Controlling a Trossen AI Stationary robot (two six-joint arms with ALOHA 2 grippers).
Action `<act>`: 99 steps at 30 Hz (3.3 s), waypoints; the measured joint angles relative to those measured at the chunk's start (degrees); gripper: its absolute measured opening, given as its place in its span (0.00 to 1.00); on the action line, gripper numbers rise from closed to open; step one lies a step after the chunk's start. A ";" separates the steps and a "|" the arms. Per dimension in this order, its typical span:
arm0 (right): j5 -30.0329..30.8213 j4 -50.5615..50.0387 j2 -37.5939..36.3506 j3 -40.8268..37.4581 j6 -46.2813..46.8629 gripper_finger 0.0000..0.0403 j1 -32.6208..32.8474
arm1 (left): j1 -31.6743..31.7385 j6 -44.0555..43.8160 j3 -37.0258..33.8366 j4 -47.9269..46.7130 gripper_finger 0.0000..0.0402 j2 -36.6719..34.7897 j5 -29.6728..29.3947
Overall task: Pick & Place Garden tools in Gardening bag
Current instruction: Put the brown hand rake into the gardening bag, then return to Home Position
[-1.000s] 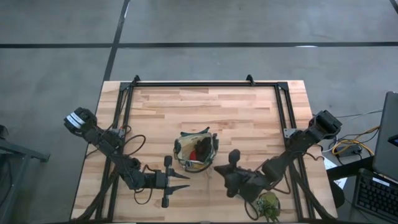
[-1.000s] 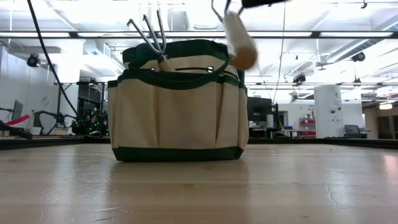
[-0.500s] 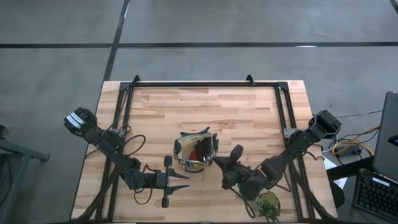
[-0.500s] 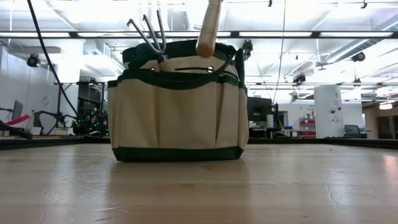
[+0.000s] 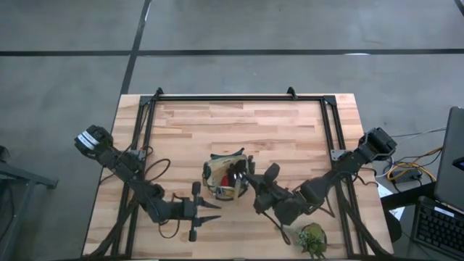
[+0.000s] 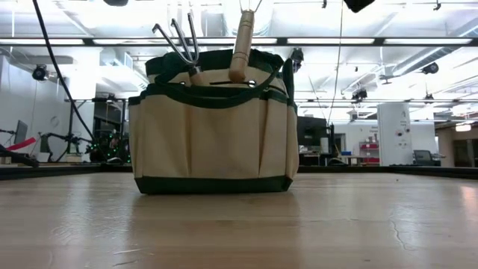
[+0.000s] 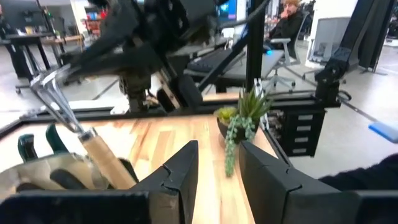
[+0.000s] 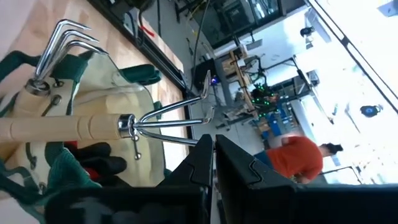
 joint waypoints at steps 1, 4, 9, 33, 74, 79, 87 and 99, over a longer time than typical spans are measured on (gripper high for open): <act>-0.19 0.04 0.00 0.00 -0.54 0.02 -0.04 | -0.06 -0.71 0.00 -0.81 0.30 0.00 0.03; -0.36 0.14 0.00 -0.02 -2.82 0.02 -0.06 | -0.12 -4.68 -0.01 -1.91 0.30 0.00 0.06; -0.41 3.95 0.02 -0.02 -7.39 0.02 -0.07 | -0.12 -6.85 0.22 -1.92 0.30 0.00 0.08; 4.67 29.34 13.12 -0.89 -33.74 0.02 1.31 | 2.59 -12.50 0.26 -1.11 0.30 1.22 1.63; -3.23 24.34 12.63 -5.18 -12.93 0.37 2.23 | 2.75 -12.51 0.00 -2.27 0.30 1.18 1.52; 3.17 24.68 12.10 -4.79 -17.79 0.40 2.02 | 2.77 -10.89 0.00 -2.23 0.30 1.18 0.84; 3.21 16.57 2.56 -7.63 -4.47 0.25 1.68 | 3.20 -7.33 -0.01 -1.73 0.29 1.01 -5.13; -31.41 0.49 -25.84 -20.15 28.35 0.02 -5.46 | 14.25 0.89 -0.43 -2.45 0.02 -1.72 16.73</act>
